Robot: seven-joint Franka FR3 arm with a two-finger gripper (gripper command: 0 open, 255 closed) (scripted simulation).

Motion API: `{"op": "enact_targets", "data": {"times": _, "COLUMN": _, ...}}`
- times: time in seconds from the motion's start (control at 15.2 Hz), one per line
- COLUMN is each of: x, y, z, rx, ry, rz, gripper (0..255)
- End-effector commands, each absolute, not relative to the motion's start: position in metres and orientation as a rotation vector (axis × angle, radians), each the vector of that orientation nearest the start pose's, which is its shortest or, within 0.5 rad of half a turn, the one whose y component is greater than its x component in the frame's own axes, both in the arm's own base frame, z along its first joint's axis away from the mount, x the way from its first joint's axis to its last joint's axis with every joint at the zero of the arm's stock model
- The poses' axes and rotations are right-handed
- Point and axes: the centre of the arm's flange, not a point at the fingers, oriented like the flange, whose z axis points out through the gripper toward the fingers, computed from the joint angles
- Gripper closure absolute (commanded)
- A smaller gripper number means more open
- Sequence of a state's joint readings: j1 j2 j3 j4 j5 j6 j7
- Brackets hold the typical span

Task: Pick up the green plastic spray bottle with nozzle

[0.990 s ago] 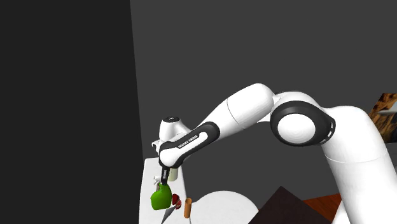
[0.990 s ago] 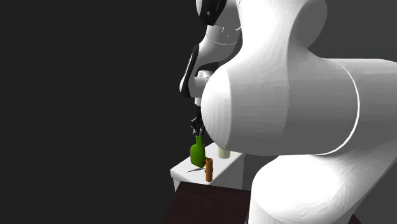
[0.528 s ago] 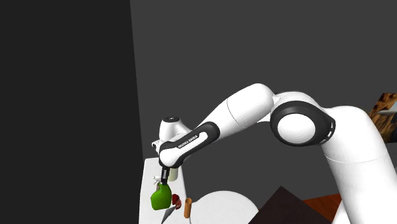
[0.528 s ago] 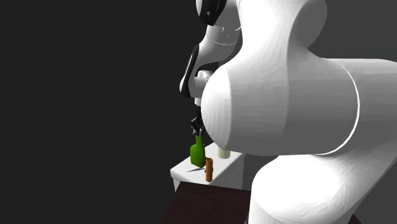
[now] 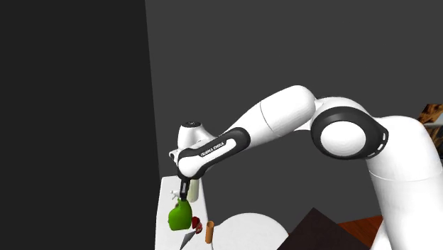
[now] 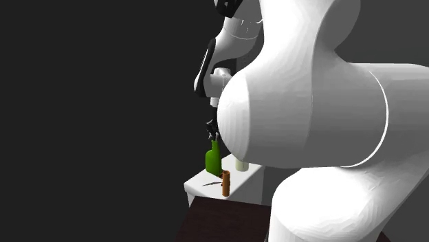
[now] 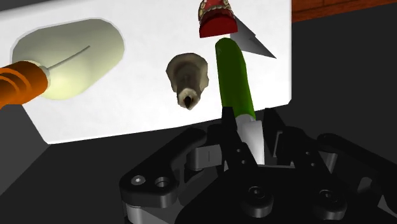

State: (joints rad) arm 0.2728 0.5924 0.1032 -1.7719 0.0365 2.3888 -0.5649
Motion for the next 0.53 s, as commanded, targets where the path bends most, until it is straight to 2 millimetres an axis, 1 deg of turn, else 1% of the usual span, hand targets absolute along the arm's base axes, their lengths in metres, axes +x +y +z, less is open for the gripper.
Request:
{"op": "enact_targets", "data": {"times": 0.0, "x": 0.619, "y": 0.239, "z": 0.241, "rx": -2.759, "ry": -1.327, "rz": -0.053, "gripper": 255}}
{"op": "enact_targets", "data": {"times": 0.4, "x": 0.619, "y": 0.239, "z": 0.272, "rx": -2.759, "ry": -1.327, "rz": -0.053, "gripper": 255}}
{"op": "enact_targets", "data": {"times": 0.46, "x": 0.619, "y": 0.239, "z": 0.273, "rx": -2.759, "ry": -1.327, "rz": -0.053, "gripper": 255}}
